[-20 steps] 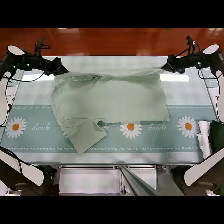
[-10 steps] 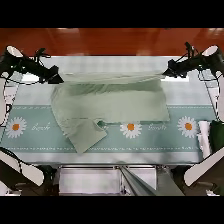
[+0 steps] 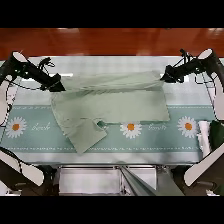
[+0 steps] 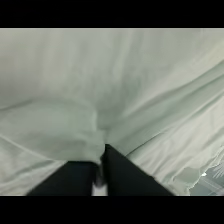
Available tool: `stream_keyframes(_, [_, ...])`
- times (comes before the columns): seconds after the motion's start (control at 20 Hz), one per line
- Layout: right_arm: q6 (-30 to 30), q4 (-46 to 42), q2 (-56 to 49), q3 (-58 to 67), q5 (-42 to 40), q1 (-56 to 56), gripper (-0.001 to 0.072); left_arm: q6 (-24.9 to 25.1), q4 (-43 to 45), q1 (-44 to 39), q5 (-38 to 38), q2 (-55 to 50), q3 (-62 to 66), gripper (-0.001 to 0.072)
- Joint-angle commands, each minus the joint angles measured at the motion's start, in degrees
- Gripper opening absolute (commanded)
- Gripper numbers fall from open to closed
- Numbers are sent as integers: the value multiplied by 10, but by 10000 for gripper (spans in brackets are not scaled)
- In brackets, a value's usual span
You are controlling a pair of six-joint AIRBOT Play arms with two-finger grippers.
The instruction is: Fold the shirts.
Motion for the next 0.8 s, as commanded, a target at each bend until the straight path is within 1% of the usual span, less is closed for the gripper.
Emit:
stream_keyframes(0.0, [9,17,3,1,21,-5,410,-7,5,2,-43,0,3,509])
stream_keyframes(0.1, [62,-10,22,16,34,-25,409,-20,7,15,-103,5,17,509])
stream_keyframes(0.15, [71,-12,39,20,47,-39,409,-21,7,25,-129,17,18,509])
stream_keyframes(0.2, [72,-16,63,20,61,-56,409,-27,8,37,-135,36,16,509])
stream_keyframes(0.25, [72,-33,84,20,82,-69,410,-29,9,47,-124,61,11,509])
stream_keyframes(0.3, [70,-60,109,12,102,-79,410,-37,9,57,-101,94,0,509])
stream_keyframes(0.35, [66,-87,136,-8,115,-86,409,-34,12,63,-72,136,-24,509])
stream_keyframes(0.45, [57,-129,202,-96,112,-97,410,-35,54,70,0,230,-109,509])
stream_keyframes(0.5, [50,-142,236,-158,93,-101,410,-33,73,77,33,285,-175,509])
stream_keyframes(0.55, [41,-138,277,-237,59,-107,410,-26,76,89,57,338,-250,509])
stream_keyframes(0.6, [24,-114,319,-318,15,-116,410,-31,66,106,77,383,-324,509])
stream_keyframes(0.7, [-41,-9,403,-457,-58,-135,410,-50,-16,161,114,458,-483,509])
stream_keyframes(0.75, [-67,41,443,-517,-85,-143,410,-47,-62,191,134,489,-559,509])
